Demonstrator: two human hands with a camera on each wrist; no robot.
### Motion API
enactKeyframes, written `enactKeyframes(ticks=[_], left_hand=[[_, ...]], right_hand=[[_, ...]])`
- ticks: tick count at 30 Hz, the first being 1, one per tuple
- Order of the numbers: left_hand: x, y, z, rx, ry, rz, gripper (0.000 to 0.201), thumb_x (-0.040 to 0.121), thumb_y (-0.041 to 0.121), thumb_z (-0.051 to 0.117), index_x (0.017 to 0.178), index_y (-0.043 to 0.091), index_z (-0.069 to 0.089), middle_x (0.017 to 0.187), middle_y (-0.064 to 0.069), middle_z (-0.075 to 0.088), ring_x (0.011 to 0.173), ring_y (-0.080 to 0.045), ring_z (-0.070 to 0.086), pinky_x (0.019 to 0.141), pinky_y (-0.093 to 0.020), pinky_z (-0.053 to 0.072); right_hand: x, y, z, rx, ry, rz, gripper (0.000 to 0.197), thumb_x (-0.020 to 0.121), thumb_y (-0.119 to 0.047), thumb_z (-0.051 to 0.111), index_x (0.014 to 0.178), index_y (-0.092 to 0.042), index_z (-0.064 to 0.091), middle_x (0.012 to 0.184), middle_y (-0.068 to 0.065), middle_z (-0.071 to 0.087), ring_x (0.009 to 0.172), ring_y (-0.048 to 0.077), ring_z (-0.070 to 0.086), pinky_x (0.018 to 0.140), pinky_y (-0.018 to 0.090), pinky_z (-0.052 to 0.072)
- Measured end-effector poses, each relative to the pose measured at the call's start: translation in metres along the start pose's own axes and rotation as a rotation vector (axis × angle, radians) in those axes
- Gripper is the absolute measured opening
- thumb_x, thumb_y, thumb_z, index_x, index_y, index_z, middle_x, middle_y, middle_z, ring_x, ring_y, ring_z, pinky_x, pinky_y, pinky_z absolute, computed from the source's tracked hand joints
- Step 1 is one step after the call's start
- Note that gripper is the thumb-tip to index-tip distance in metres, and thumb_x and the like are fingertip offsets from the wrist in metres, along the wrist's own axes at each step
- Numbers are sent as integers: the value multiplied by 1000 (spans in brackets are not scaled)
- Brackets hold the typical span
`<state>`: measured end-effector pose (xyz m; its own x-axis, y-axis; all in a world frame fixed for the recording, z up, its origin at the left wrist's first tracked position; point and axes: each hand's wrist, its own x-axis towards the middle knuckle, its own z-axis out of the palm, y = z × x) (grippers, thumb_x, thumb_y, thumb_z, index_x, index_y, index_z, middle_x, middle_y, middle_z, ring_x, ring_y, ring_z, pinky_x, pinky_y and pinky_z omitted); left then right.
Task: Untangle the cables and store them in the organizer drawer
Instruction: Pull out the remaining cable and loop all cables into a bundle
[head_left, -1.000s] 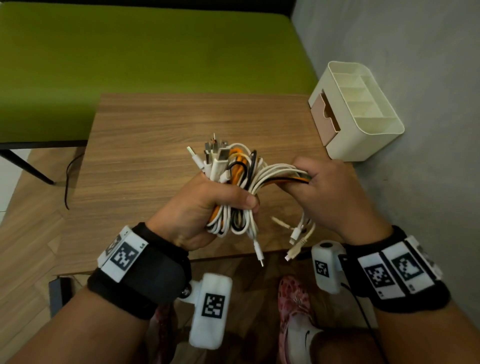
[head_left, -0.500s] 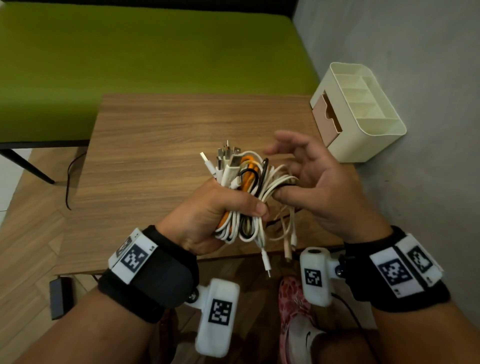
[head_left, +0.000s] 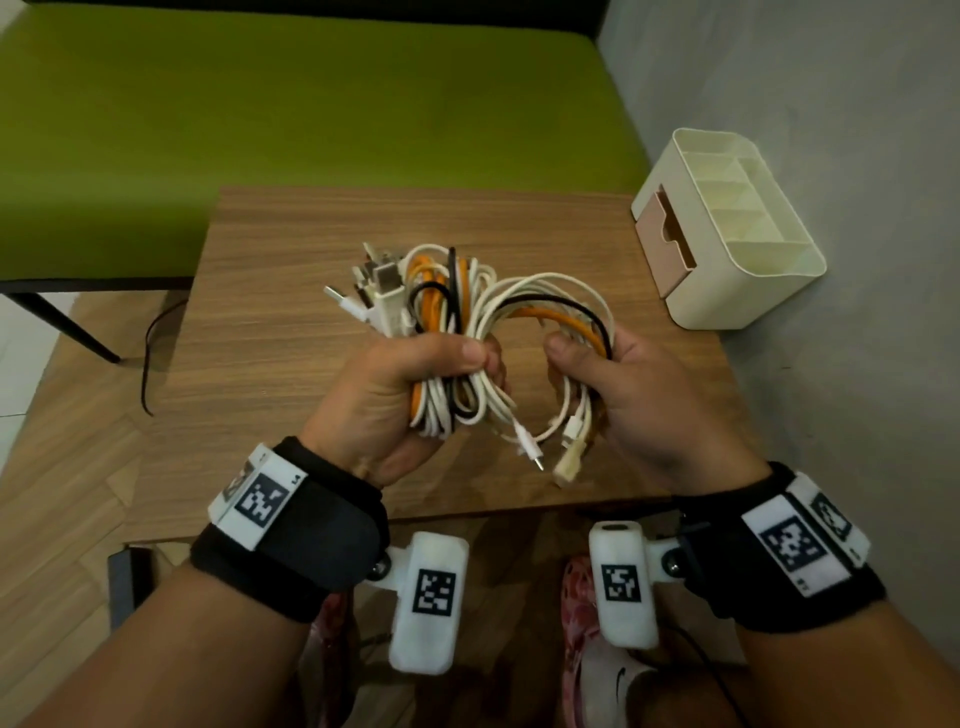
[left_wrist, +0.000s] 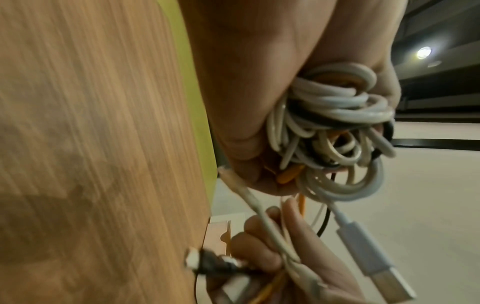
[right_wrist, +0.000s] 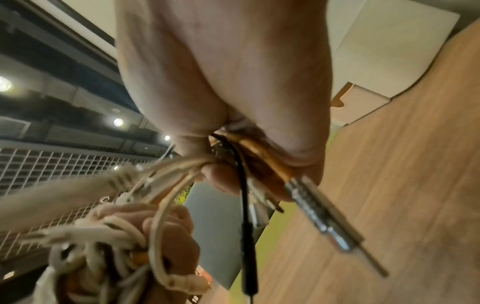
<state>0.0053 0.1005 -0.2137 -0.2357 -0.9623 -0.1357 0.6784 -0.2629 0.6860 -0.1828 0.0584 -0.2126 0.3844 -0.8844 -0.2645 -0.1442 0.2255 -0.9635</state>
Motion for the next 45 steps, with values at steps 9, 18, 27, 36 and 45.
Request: enactKeyframes(ticks=[9, 18, 27, 36, 45], left_hand=[[-2, -3, 1, 70, 35, -67, 25, 56, 3, 69, 80, 3, 62, 63, -9, 61, 61, -19, 62, 66, -34, 55], [-2, -8, 10, 52, -59, -103, 31, 59, 1, 67, 90, 3, 71, 73, -14, 67, 66, -22, 66, 68, -35, 57], [-4, 0, -4, -3, -18, -14, 34, 46, 13, 88, 72, 7, 66, 62, -7, 59, 60, -17, 59, 70, -35, 54], [-1, -17, 14, 355, 198, 62, 38, 62, -11, 67, 96, 6, 66, 73, -5, 65, 68, -16, 64, 62, -29, 52], [5, -28, 24, 395, 233, 28, 40, 66, -8, 66, 106, -8, 64, 104, -30, 68, 101, -45, 66, 91, -60, 51]], right_hand=[[4, -9, -20, 17, -16, -239, 54, 73, -17, 68, 125, -29, 56, 128, -2, 60, 122, 13, 57, 93, 32, 49], [-1, -5, -5, 66, -118, -76, 39, 84, -53, 66, 99, -17, 64, 70, 4, 65, 59, 17, 63, 54, 28, 51], [4, 6, -13, 320, -336, 37, 36, 76, -37, 78, 104, -16, 70, 70, 0, 54, 61, 12, 52, 58, 24, 45], [5, 4, 15, 252, 106, -29, 27, 97, -29, 53, 75, -24, 69, 62, -4, 44, 58, 10, 44, 63, 32, 37], [-5, 3, 23, 502, 60, -70, 34, 98, -25, 43, 114, -2, 63, 117, 26, 64, 115, 38, 61, 104, 53, 45]])
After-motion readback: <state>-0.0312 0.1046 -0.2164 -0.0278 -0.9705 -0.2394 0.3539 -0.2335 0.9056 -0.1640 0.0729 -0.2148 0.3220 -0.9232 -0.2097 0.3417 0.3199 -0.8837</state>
